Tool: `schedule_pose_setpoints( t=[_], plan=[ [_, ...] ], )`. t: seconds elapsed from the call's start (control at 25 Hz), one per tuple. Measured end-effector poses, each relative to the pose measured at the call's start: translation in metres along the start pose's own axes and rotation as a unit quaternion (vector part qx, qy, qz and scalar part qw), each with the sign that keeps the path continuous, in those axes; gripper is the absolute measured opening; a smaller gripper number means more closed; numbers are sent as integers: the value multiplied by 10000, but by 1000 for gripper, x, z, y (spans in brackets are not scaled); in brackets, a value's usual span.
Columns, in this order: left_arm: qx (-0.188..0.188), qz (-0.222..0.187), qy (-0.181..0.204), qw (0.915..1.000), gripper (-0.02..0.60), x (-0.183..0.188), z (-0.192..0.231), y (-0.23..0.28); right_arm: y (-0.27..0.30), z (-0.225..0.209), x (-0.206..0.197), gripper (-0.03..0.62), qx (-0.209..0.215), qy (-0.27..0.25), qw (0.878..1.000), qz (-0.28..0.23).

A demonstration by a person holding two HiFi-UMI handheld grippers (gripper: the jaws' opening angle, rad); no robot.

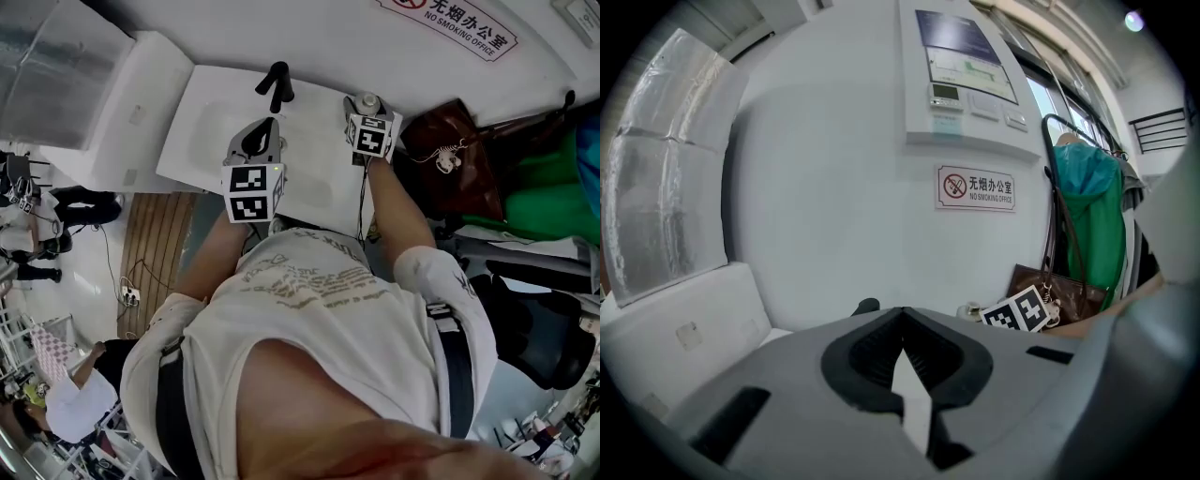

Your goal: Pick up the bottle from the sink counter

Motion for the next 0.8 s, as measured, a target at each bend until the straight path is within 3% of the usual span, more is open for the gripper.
schedule_pose_setpoints(
  t=[0.44, 0.8],
  plan=[
    [-393, -194, -105, 9990, 21, 8, -16, 6, -53, 44, 82, 318, 476, -465, 9949, -760],
    [-698, -373, -162, 9967, 21, 15, -24, 6, -109, 85, 104, 319, 481, -699, 9913, -1008]
  ],
)
Point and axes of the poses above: the fingertips, and each gripper's own axes: y forward along the fingers, z to its left, x out of its top, the point moved 2 cm from there along -y, backward along the fingers, and after that the axes turned 8 degrees about x, right-handed, at the moved point
